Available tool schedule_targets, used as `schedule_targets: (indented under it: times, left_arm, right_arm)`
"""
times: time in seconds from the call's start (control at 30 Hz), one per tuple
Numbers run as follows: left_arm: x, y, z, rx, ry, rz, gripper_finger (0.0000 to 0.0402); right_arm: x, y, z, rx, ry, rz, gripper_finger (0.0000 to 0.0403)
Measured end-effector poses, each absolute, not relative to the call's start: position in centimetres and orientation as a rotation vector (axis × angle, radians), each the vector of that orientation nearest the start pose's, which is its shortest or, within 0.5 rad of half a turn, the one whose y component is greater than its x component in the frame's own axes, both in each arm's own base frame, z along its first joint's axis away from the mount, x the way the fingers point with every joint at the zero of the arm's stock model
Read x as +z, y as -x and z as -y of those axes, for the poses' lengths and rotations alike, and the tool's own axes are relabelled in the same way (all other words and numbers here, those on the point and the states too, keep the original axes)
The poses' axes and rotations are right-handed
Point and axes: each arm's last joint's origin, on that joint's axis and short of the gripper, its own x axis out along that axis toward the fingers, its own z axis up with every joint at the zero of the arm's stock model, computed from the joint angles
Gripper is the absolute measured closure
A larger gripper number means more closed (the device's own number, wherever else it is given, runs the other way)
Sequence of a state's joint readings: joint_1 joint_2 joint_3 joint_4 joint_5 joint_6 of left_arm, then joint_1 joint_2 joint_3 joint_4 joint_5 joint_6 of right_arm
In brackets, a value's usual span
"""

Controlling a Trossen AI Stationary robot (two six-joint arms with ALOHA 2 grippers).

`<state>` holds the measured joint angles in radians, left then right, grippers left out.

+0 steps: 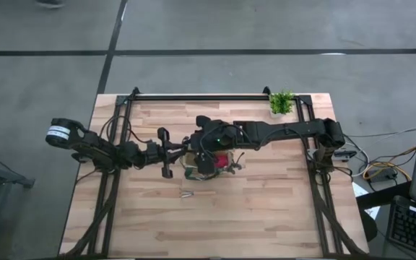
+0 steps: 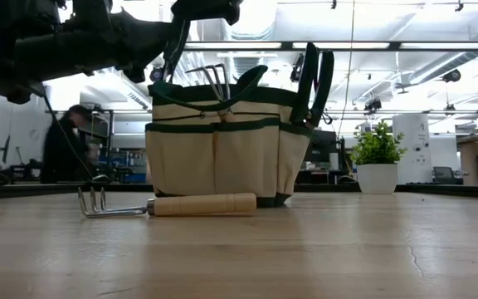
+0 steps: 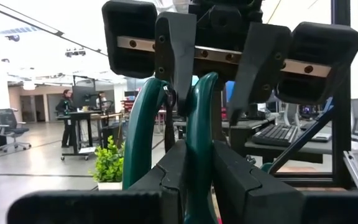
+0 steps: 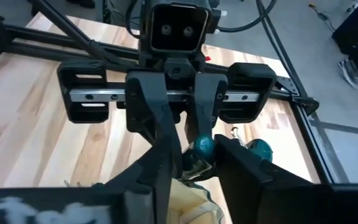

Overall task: Pick & Place Garden tools in Gardening bag
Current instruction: Put the green shear scissors into the brown gardening bag

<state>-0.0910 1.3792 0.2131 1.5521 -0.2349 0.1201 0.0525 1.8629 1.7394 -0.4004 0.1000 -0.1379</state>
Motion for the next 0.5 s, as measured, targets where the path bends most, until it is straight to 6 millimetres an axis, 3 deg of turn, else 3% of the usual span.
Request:
schedule_targets:
  times: [0.27,0.5]
  left_arm:
    - [19.69,-21.01,1.28,0.155,-0.061,0.369,0.0346]
    - [19.56,-20.98,1.28,0.143,-0.006,0.364,0.0344]
  right_arm:
    - [33.37,-42.97,-1.94,-0.011,0.192,-0.533,0.0371]
    - [33.12,-42.99,-1.96,-0.023,0.204,-0.533,0.0373]
